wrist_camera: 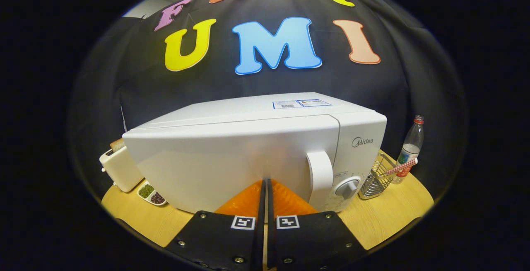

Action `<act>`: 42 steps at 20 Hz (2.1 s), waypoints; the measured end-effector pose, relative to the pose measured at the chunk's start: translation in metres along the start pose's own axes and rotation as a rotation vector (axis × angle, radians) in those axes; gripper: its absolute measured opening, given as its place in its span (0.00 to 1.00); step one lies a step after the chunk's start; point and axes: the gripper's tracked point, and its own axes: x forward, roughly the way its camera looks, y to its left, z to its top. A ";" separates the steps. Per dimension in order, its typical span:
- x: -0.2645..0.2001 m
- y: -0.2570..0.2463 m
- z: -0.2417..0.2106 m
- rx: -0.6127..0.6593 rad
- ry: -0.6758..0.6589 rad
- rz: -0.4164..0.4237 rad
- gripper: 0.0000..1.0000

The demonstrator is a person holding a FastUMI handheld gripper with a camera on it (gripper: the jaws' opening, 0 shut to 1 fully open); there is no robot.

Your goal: Open the microwave, put the food inside, and close the microwave door.

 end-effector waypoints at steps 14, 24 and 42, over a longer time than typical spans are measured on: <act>-0.141 0.004 0.044 -0.063 -0.210 0.003 0.05; -0.233 -0.002 0.057 -0.068 -0.352 -0.014 0.99; -0.255 0.026 0.074 -0.030 -0.402 0.043 0.99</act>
